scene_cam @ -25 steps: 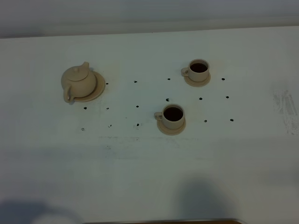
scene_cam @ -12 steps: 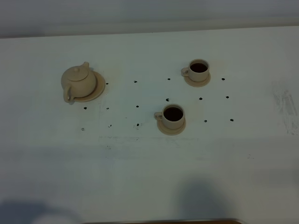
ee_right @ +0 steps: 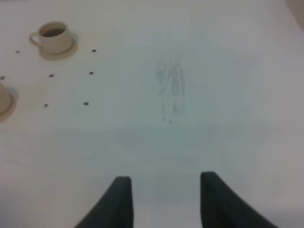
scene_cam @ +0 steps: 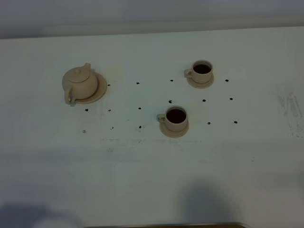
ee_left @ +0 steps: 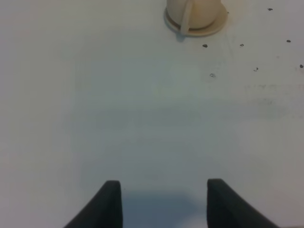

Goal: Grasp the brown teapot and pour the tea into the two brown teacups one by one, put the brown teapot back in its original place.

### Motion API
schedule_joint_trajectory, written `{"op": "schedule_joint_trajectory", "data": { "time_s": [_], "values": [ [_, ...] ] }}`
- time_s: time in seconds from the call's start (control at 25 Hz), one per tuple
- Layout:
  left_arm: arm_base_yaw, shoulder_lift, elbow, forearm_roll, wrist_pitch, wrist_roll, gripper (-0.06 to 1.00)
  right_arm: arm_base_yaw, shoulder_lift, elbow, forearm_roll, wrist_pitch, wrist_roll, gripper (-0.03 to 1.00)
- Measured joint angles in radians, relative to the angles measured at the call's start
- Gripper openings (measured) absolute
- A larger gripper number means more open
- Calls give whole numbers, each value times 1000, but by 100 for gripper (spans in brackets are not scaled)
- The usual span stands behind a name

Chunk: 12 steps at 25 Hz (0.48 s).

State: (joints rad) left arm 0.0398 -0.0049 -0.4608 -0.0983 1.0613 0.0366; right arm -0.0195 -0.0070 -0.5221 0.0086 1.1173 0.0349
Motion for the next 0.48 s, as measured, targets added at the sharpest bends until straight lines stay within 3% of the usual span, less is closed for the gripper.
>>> {"op": "schedule_joint_trajectory", "data": {
  "time_s": [0.48],
  "values": [
    [0, 0, 0, 0, 0, 0, 39, 0, 0, 0, -9, 0, -10, 35]
  ]
}}
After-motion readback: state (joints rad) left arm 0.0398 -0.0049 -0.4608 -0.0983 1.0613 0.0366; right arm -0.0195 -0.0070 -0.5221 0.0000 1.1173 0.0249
